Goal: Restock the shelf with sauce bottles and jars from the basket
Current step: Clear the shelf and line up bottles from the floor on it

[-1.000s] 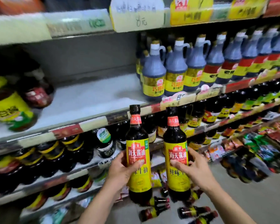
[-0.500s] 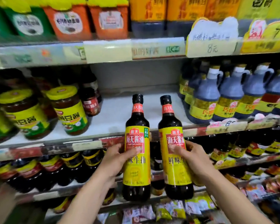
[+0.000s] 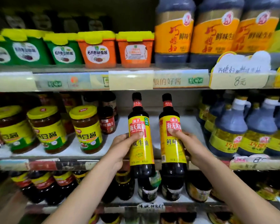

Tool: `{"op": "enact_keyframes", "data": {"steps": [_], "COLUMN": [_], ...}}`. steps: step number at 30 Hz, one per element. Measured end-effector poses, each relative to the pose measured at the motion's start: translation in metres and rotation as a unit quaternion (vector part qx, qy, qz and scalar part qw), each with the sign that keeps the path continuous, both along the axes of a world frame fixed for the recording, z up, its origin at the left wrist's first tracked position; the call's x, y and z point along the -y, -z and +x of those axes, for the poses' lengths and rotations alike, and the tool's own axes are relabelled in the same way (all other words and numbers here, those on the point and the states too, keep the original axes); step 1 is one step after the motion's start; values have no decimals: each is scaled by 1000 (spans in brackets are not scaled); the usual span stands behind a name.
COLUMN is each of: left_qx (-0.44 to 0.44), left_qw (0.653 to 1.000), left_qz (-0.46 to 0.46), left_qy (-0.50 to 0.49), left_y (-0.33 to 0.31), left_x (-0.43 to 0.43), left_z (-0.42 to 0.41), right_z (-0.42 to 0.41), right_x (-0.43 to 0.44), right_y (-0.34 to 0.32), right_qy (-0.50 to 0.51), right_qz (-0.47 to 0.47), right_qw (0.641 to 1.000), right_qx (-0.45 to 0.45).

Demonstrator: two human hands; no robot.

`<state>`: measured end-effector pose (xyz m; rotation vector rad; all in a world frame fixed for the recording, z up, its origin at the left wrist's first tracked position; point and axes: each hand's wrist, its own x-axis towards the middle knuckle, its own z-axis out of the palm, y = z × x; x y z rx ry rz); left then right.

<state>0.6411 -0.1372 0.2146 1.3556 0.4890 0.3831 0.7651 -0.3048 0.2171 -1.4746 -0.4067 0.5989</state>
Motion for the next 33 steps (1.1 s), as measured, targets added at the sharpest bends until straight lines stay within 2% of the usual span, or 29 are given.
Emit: {"op": "enact_keyframes", "data": {"steps": [15,33], "left_qx": [51,84], "left_qw": [993,981], "left_qz": [90,168], "left_qy": [-63,-50], "left_y": [-7,9], "left_x": [-56,-67], "left_z": [68,78], "right_z": [61,76], "right_x": [-42,-53], "right_y": [-14,-1], "right_qy": [45,-11], "right_qz": [31,34], "right_qw": [997,989], "right_qx": [59,144]}}
